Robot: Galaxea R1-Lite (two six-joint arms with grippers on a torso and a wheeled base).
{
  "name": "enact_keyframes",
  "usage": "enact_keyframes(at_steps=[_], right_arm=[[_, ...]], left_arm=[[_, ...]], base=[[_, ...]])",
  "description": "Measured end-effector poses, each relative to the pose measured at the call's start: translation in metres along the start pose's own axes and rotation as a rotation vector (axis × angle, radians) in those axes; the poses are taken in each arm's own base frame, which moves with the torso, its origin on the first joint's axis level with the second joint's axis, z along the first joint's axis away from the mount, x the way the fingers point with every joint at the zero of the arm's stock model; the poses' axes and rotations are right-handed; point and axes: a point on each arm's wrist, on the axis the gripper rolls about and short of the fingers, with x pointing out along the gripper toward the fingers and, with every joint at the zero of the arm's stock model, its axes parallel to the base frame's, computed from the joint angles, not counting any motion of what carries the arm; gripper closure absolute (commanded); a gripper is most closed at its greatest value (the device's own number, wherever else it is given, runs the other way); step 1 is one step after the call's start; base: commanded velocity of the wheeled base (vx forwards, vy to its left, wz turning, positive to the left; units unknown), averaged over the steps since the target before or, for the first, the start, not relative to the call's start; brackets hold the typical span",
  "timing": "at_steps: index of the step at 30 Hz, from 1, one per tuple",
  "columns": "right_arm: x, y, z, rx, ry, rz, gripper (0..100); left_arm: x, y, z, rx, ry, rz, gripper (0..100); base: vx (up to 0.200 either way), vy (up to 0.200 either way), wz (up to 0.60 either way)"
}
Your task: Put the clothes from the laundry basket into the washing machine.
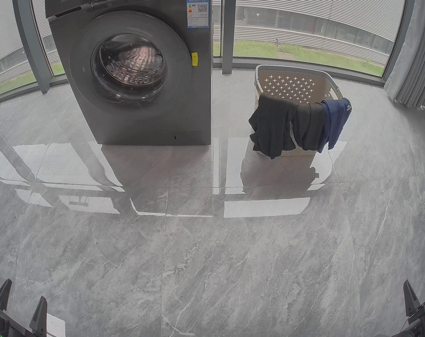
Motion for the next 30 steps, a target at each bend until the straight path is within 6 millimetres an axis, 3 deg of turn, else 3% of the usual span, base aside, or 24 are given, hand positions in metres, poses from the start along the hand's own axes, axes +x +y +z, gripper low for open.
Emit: enact_keyframes(at_steps=[10, 15, 21, 26, 30], right_arm=[[0.0000, 0.0000, 0.0000, -0.001, 0.000, -0.002, 0], [0.0000, 0.0000, 0.0000, -0.001, 0.000, -0.002, 0], [0.0000, 0.0001, 0.0000, -0.004, 0.000, 0.004, 0], [0.0000, 0.0001, 0.0000, -0.003, 0.000, 0.004, 0], [0.0000, 0.0001, 0.0000, -0.003, 0.000, 0.003, 0]], left_arm=[[0.0000, 0.0000, 0.0000, -0.006, 0.000, 0.001, 0], [0.0000, 0.0000, 0.0000, -0.007, 0.000, 0.001, 0], [0.0000, 0.0000, 0.0000, -0.007, 0.000, 0.001, 0], [0.0000, 0.0000, 0.0000, -0.006, 0.000, 0.001, 0], [0.0000, 0.0000, 0.0001, -0.006, -0.001, 0.001, 0]], base=[[0.200, 0.000, 0.00], [0.000, 0.000, 0.00], [0.000, 0.000, -0.60], [0.000, 0.000, 0.00], [0.000, -0.200, 0.00]])
